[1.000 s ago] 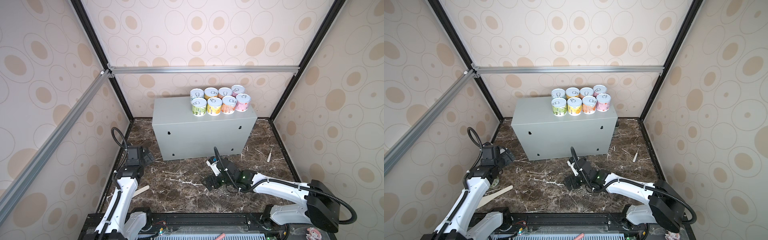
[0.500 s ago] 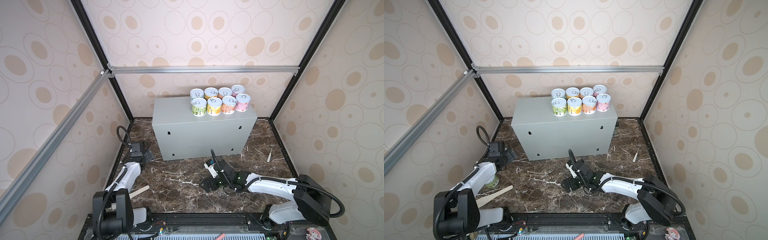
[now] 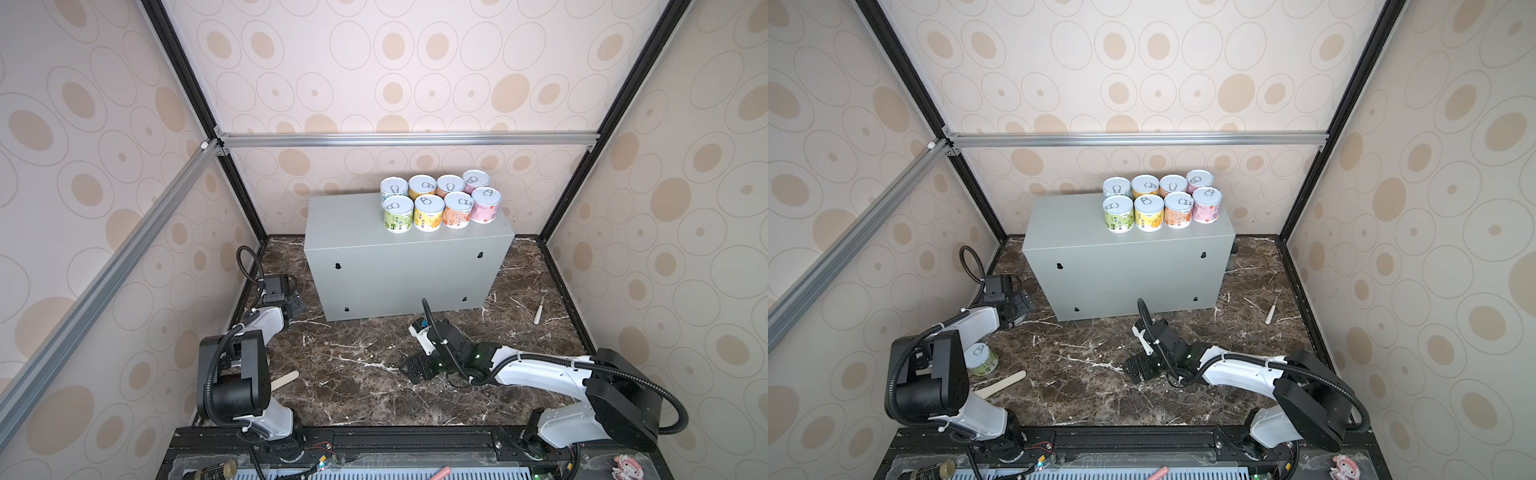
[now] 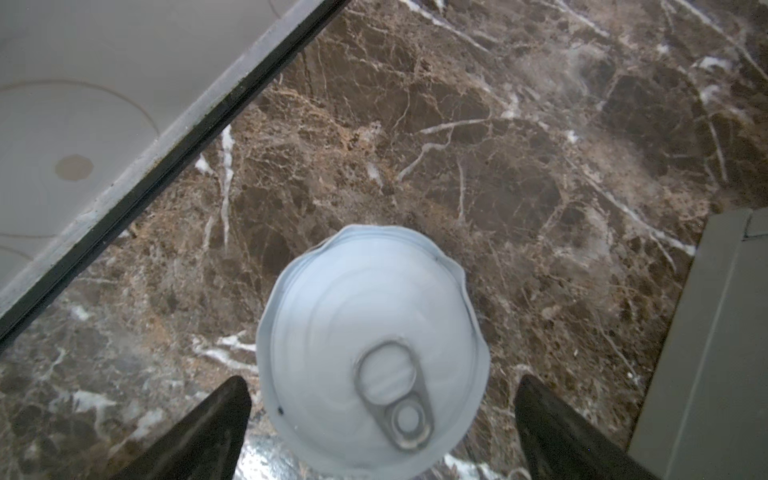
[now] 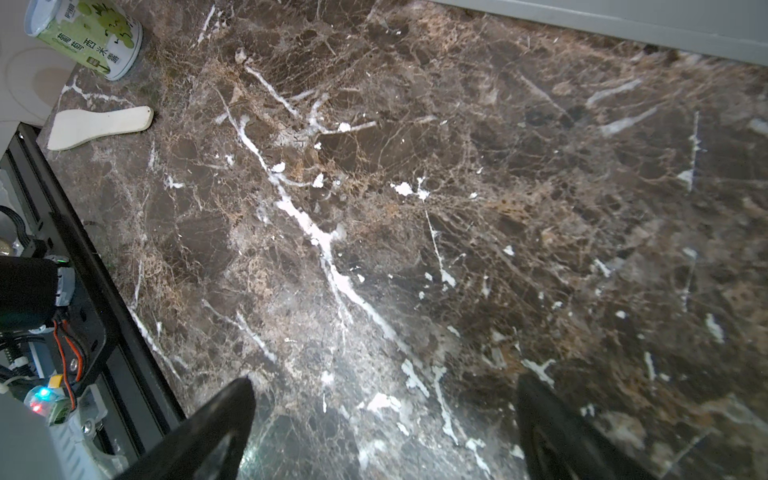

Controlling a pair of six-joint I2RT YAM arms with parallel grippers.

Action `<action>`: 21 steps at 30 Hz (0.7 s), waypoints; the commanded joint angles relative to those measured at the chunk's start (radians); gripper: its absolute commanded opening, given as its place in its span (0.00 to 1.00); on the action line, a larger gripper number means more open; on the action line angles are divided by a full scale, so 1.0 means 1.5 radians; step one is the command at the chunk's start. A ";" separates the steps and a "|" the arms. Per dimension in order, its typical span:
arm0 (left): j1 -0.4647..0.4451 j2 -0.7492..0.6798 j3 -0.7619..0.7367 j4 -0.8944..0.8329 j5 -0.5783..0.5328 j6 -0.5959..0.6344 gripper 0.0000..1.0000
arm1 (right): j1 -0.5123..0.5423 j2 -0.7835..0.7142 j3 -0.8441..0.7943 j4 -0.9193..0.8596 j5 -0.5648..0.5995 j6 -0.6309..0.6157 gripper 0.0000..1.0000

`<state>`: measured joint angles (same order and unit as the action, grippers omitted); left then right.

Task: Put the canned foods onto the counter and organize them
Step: 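Close the left gripper on the coconut-label can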

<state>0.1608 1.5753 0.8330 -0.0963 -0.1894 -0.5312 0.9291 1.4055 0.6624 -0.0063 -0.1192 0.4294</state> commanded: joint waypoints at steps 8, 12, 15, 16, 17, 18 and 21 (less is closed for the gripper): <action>0.014 0.043 0.033 0.055 -0.004 0.032 0.95 | -0.012 0.028 -0.002 0.011 -0.001 0.004 1.00; 0.014 0.056 0.037 0.056 -0.005 0.040 0.93 | -0.018 0.039 0.001 0.013 -0.009 0.006 1.00; 0.014 0.064 0.038 0.055 -0.013 0.043 0.92 | -0.019 0.042 0.002 0.014 -0.014 0.009 1.00; 0.014 0.066 0.038 0.055 -0.014 0.043 0.92 | -0.018 0.043 0.001 0.014 -0.015 0.009 1.00; 0.014 0.068 0.038 0.053 -0.016 0.044 0.92 | -0.019 0.043 0.001 0.014 -0.016 0.009 1.00; 0.014 0.071 0.038 0.053 -0.017 0.045 0.91 | -0.018 0.042 0.001 0.013 -0.016 0.009 1.00; 0.014 0.081 0.041 0.052 -0.019 0.050 0.89 | -0.019 0.037 -0.002 0.011 -0.013 0.008 1.00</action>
<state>0.1745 1.6779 0.8577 -0.0212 -0.1936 -0.4805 0.9073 1.4593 0.6624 0.0010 -0.1352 0.4339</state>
